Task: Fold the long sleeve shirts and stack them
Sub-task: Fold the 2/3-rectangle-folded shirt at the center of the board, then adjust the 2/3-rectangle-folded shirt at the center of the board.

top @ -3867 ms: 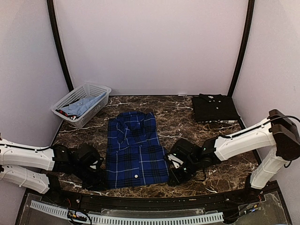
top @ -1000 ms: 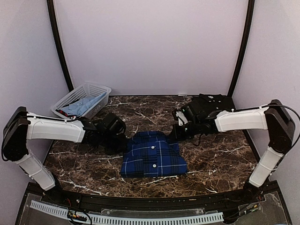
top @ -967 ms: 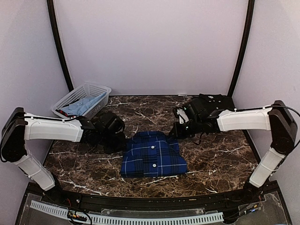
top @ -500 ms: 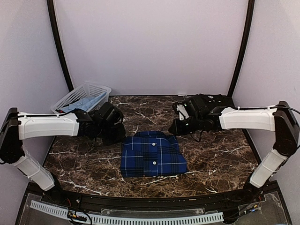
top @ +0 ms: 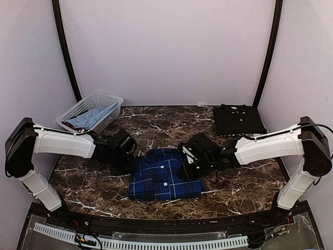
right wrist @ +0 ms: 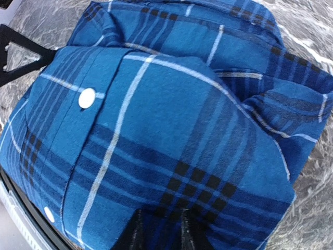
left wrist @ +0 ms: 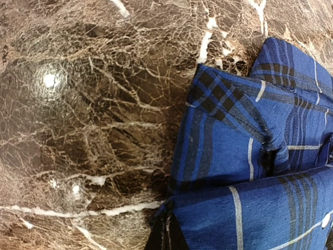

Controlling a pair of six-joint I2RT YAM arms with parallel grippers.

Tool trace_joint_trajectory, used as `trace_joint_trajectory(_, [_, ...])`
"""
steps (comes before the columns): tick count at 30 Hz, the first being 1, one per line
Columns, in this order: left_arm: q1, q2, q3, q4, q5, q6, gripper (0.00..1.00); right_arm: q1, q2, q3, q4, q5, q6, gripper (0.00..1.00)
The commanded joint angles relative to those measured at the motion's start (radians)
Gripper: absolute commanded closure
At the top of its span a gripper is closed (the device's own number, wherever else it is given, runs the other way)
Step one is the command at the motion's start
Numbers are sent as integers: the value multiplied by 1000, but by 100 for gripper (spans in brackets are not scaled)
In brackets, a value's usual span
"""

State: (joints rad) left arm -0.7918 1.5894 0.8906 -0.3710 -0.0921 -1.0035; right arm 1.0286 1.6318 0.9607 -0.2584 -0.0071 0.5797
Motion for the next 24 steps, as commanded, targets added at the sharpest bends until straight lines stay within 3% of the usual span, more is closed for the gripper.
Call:
trace_joint_trajectory(1, [3, 3, -17, -11, 19, -6, 100, -7, -51, -2, -50, 111, 27, 70])
trace_joint_trajectory(7, [3, 0, -20, -6, 21, -6, 100, -145, -120, -25, -36, 55, 4, 55])
trace_joint_trajectory(11, [3, 1, -18, -1, 24, -6, 100, -213, -107, -76, 43, -93, 16, 54])
trace_joint_trajectory(24, [3, 9, -5, 7, 34, 0, 100, -289, -8, -183, 318, -324, 125, 54])
